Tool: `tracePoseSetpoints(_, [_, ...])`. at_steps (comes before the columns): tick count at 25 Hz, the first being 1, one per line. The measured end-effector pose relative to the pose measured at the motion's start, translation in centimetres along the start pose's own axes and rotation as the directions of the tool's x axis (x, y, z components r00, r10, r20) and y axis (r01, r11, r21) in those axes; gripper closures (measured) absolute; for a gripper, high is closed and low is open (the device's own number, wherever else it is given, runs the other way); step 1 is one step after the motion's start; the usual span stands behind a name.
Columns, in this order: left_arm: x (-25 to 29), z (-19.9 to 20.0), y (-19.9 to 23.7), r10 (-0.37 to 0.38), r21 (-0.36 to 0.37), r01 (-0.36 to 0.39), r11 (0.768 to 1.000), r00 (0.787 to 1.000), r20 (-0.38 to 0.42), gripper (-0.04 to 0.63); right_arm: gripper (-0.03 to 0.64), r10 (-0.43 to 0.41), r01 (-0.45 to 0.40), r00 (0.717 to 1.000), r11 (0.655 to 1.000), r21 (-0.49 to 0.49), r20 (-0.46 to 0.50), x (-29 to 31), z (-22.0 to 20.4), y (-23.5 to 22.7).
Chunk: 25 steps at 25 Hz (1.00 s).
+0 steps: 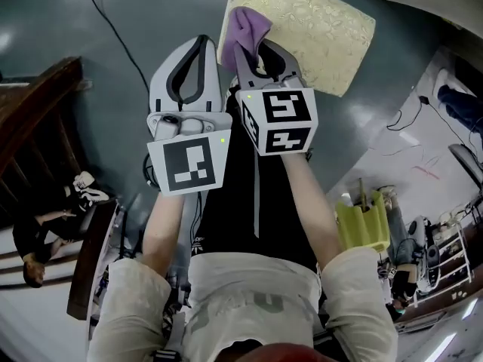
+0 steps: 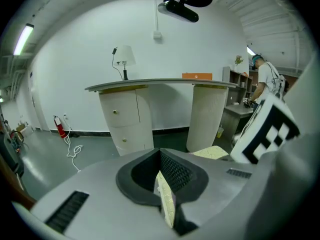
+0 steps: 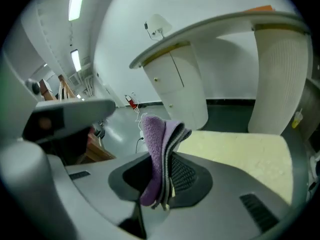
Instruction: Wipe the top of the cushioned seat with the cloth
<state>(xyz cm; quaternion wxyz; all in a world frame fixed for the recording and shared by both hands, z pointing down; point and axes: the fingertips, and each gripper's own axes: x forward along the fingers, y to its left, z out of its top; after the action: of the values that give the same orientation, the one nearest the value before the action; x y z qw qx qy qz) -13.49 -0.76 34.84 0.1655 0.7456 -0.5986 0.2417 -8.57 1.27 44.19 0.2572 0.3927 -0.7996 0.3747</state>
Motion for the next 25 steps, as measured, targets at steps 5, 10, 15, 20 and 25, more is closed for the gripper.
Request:
tracePoseSetpoints(5, [-0.4, -0.6, 1.9, 0.027, -0.001, -0.027, 1.000, 1.000, -0.014, 0.589, 0.526, 0.026, -0.020, 0.991, 0.999, 0.044, -0.131, 5.5, -5.6, 1.5])
tracePoseSetpoints(10, [-0.1, -1.0, 3.3, 0.033, -0.008, -0.034, 0.999, 0.999, -0.011, 0.589, 0.526, -0.003, 0.006, 0.980, 1.000, 0.011, -0.201, 8.3, -7.9, 1.1])
tracePoseSetpoints(15, [-0.3, -1.1, 3.7, 0.014, 0.002, -0.014, 1.000, 1.000, -0.015, 0.589, 0.526, -0.030, 0.024, 0.975, 0.999, -0.030, -0.219, 9.0, -8.2, 0.9])
tracePoseSetpoints(20, [-0.5, -0.5, 3.9, 0.009, 0.010, -0.009, 1.000, 1.000, -0.007, 0.589, 0.526, -0.051, 0.046, 0.973, 0.999, -0.025, -0.225, 8.6, -8.2, 0.8])
tracePoseSetpoints(25, [-0.5, -0.2, 3.5, -0.005, 0.012, 0.005, 1.000, 1.000, -0.003, 0.589, 0.526, -0.053, 0.044, 0.974, 0.998, -0.048, -0.220, 7.8, -8.4, 0.3])
